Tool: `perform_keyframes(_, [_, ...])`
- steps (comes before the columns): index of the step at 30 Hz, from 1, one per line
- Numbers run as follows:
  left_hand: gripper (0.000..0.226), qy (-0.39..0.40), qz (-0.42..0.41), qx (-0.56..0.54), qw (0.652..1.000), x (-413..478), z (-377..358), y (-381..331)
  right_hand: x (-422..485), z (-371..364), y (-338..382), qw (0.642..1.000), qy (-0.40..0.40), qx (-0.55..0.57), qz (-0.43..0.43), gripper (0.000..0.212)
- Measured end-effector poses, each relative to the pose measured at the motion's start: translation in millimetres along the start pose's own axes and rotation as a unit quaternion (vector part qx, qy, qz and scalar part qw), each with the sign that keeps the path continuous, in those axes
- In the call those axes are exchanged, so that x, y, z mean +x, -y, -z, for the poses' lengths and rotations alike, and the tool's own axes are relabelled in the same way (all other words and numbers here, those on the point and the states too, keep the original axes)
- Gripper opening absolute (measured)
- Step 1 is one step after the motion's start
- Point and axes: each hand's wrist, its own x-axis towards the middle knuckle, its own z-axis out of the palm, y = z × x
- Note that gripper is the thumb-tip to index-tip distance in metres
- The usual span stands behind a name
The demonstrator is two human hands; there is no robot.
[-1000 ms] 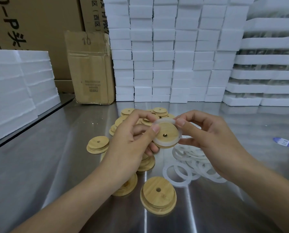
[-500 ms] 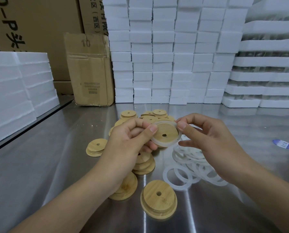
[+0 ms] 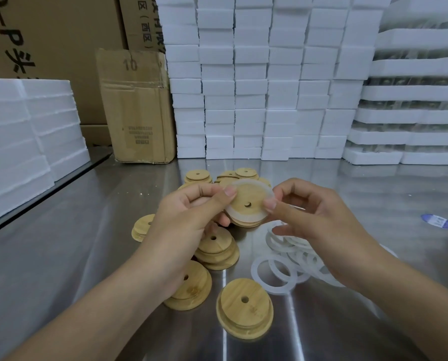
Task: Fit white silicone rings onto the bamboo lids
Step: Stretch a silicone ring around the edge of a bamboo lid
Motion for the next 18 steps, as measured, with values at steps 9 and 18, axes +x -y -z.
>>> perform_keyframes(9, [0.040, -0.031, 0.005, -0.053, 0.998, -1.3, -2.2, 5.3, 2.8, 8.4, 5.8, 0.989, 0.073, 0.070, -0.106, 0.021])
perform_keyframes(18, [0.033, -0.037, 0.017, -0.050, 0.998, -4.6, -3.5, 7.9, 2.0, 7.0, 6.3, 0.995, 0.061, -0.015, -0.083, 0.021])
